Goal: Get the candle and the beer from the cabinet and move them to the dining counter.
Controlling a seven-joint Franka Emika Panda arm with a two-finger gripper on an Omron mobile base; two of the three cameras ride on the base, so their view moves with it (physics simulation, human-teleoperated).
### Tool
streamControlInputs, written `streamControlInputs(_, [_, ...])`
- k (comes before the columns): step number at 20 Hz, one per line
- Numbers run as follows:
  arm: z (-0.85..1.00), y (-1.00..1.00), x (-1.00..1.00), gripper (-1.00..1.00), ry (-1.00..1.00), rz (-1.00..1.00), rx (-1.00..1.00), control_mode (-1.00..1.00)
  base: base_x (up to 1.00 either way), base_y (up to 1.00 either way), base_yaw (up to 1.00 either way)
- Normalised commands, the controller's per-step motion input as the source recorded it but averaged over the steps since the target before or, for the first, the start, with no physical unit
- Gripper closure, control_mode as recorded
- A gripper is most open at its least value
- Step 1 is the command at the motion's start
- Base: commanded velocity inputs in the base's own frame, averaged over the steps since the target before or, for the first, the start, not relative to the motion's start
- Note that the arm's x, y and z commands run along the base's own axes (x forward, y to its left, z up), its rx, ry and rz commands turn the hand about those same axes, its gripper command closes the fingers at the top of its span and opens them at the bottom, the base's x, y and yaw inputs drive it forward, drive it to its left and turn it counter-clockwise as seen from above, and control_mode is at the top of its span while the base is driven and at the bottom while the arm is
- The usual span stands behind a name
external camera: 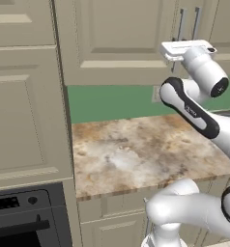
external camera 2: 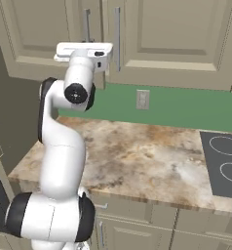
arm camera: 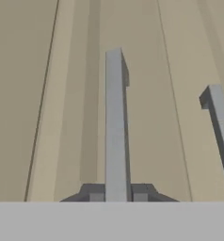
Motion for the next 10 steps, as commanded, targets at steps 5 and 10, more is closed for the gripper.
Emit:
streamControlInputs(5, [0.00,0.38,-0.57,1.00,0.00,0.06,-0.04,-1.00,0.00,0.00,0.00])
streamControlInputs(10, [0.00,0.40,-0.60,1.00,0.00,0.09,-0.05,-1.00,0.00,0.00,0.00])
